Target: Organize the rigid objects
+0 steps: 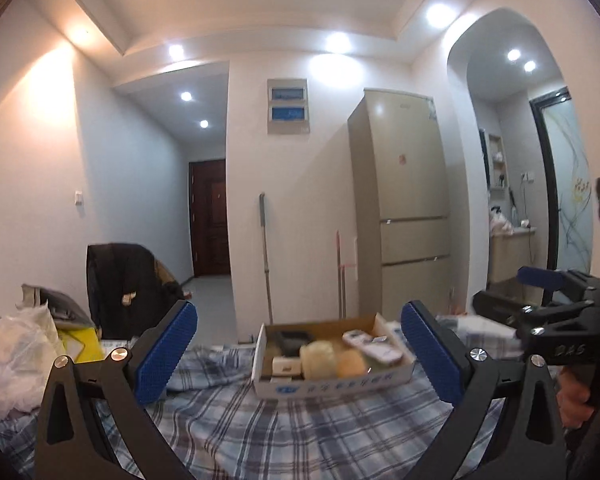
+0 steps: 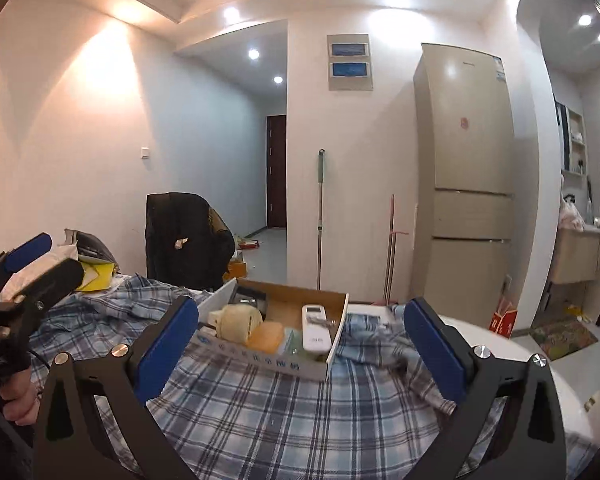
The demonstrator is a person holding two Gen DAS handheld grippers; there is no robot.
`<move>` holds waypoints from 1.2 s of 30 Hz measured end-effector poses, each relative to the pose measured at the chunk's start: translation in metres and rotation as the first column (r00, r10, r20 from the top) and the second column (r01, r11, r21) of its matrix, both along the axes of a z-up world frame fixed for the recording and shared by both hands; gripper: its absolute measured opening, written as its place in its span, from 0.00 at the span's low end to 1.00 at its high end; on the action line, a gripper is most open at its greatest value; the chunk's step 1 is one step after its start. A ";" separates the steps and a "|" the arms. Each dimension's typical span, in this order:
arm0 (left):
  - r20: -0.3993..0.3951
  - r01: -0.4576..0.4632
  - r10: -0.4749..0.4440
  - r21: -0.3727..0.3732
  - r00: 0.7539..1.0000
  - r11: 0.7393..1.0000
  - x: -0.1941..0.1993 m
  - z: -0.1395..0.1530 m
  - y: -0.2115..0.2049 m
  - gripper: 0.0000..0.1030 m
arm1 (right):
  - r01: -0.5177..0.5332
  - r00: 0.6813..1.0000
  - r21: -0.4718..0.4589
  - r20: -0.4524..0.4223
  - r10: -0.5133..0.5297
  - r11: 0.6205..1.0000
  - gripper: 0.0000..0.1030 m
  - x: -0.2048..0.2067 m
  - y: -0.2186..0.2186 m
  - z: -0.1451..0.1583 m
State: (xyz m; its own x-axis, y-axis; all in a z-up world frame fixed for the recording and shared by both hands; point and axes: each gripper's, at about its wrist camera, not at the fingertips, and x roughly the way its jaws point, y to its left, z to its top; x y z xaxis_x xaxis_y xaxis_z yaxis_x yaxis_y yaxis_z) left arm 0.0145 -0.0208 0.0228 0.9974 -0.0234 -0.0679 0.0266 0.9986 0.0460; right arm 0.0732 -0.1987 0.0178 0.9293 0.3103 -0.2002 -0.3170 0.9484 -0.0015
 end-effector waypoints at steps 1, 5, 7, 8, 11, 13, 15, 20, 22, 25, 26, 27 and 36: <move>-0.013 0.004 -0.004 -0.010 1.000 1.000 0.003 -0.006 0.003 1.00 | 0.004 1.000 0.002 -0.002 -0.004 1.000 1.00 0.001 -0.001 -0.005; -0.072 0.037 -0.039 -0.041 0.997 0.998 0.014 -0.020 0.006 1.00 | 0.028 0.999 0.004 0.028 -0.028 1.000 1.00 -0.002 -0.002 -0.017; -0.084 0.025 -0.029 -0.053 0.996 0.998 0.015 -0.022 0.009 1.00 | 0.054 0.997 0.003 0.055 -0.054 0.999 1.00 -0.009 -0.003 -0.024; -0.079 0.014 -0.019 -0.061 0.997 0.998 0.014 -0.022 0.011 1.00 | 0.055 0.997 0.003 0.051 -0.055 0.998 1.00 -0.009 -0.003 -0.026; -0.045 0.007 -0.011 -0.094 0.999 0.996 0.004 -0.022 0.019 1.00 | 0.060 0.997 -0.013 0.045 -0.059 0.998 1.00 -0.009 -0.001 -0.024; -0.034 -0.003 0.000 -0.098 0.999 0.995 0.002 -0.022 0.020 1.00 | 0.057 0.996 -0.015 0.065 -0.056 0.998 1.00 -0.013 0.000 -0.023; -0.036 -0.002 -0.001 -0.095 0.999 0.995 0.002 -0.022 0.020 1.00 | 0.056 0.994 -0.022 0.095 -0.053 0.998 1.00 -0.019 0.001 -0.023; -0.031 -0.013 0.010 -0.083 0.999 0.996 -0.002 -0.019 0.020 1.00 | 0.057 0.990 -0.060 0.132 -0.048 0.997 1.00 -0.025 0.008 -0.023; -0.016 -0.017 0.015 -0.077 1.000 0.997 -0.005 -0.018 0.020 1.00 | 0.057 0.989 -0.057 0.143 -0.048 0.997 1.00 -0.028 0.007 -0.023; 0.002 -0.014 0.014 -0.057 1.000 0.998 -0.008 -0.016 0.015 1.00 | 0.056 0.988 -0.058 0.149 -0.047 0.997 1.00 -0.029 0.007 -0.022; 0.007 -0.013 0.013 -0.052 1.000 0.999 -0.009 -0.016 0.014 1.00 | 0.058 0.987 -0.060 0.150 -0.048 0.997 1.00 -0.029 0.007 -0.022; 0.011 -0.010 0.010 -0.047 1.000 0.999 -0.010 -0.016 0.013 1.00 | 0.059 0.987 -0.061 0.153 -0.049 0.996 1.00 -0.029 0.008 -0.022; 0.012 -0.011 0.011 -0.031 1.000 0.999 -0.010 -0.018 0.010 1.00 | 0.063 0.988 -0.062 0.146 -0.053 0.996 1.00 -0.028 0.008 -0.024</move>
State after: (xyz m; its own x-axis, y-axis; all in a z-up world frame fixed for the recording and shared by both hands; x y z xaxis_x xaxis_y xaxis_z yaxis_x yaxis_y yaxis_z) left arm 0.0049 -0.0112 0.0045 0.9984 -0.0144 -0.0547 0.0153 0.9998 0.0158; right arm 0.0448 -0.1909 -0.0061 0.9660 0.2456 -0.0808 -0.2534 0.9614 -0.1068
